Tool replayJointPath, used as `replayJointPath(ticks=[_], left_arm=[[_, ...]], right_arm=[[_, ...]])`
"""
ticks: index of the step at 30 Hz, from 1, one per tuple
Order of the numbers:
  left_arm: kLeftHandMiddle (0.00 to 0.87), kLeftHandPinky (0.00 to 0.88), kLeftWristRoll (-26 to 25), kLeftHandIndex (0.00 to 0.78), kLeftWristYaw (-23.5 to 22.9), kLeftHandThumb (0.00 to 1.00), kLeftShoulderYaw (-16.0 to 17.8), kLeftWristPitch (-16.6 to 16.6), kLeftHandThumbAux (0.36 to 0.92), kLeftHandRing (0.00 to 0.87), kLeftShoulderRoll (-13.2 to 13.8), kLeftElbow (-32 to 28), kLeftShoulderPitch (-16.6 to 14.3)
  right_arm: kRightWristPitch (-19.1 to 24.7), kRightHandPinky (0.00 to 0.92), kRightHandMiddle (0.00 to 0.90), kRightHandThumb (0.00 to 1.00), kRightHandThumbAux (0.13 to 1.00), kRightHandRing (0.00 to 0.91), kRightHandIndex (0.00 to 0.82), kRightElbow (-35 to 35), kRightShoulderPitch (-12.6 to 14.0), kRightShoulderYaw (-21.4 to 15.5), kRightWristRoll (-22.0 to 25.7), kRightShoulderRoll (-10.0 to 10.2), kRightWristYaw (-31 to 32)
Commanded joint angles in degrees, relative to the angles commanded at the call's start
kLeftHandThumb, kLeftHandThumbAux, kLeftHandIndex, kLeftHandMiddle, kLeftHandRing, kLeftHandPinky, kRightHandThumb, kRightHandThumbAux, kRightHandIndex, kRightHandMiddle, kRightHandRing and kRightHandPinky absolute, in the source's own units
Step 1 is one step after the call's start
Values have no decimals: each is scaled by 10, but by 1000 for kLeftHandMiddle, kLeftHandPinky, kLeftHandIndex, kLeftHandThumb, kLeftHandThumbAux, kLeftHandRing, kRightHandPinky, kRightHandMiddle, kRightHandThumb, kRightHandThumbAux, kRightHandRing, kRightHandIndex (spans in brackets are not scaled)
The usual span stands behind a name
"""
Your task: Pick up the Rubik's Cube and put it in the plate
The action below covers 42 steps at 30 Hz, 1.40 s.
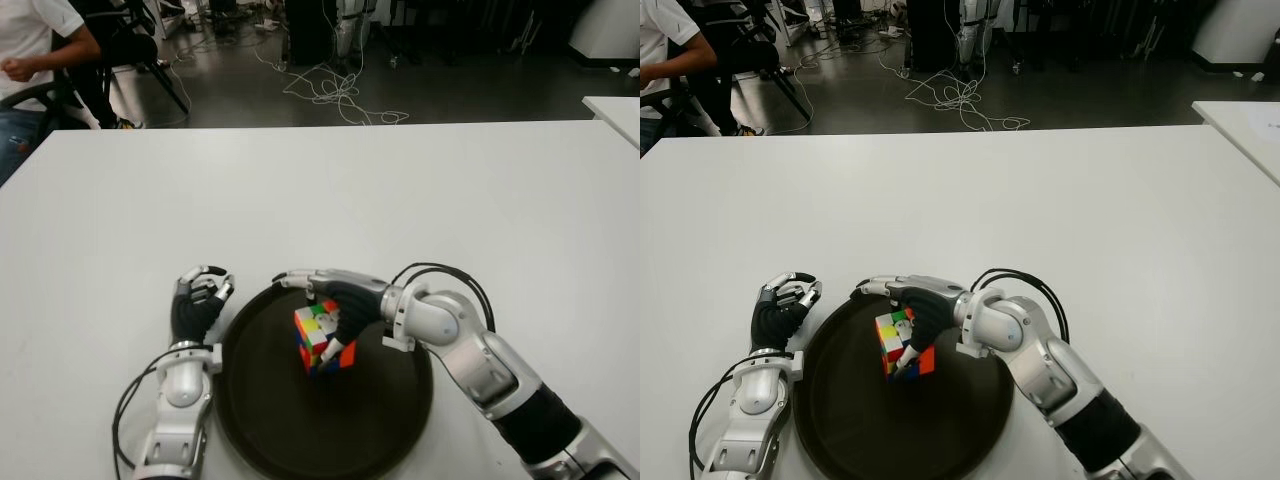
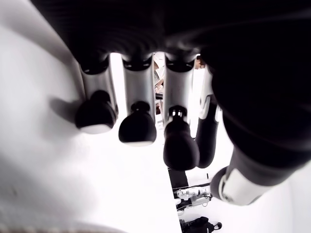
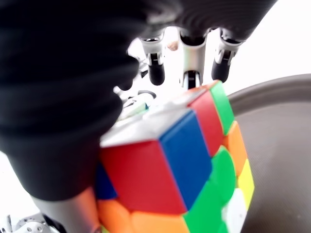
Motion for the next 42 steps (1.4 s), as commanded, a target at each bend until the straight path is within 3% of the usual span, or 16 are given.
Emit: replayJointPath(ticks=[11, 22, 33, 42], left_arm=[[797, 822, -9, 443, 21, 704, 12, -20, 706, 823, -16, 17, -6], [786, 818, -22, 444, 25, 706, 22, -21, 706, 815, -28, 19, -9], [782, 814, -21, 444, 32, 704, 23, -23, 706, 809, -31, 18, -8], [779, 817, -19, 444, 24, 704, 19, -47, 707, 806, -24, 27, -8]], right_arm=[[-31, 0, 0, 0, 869, 0, 0, 10, 2, 5, -37, -4, -31], [-42, 0, 0, 0, 723, 0, 0, 24, 6, 14, -58, -1, -46], [-64, 0, 0, 0, 646, 0, 0, 24, 2, 15, -69, -9, -45], [-72, 0, 0, 0, 587, 0, 0, 25, -3, 17, -76, -15, -43]])
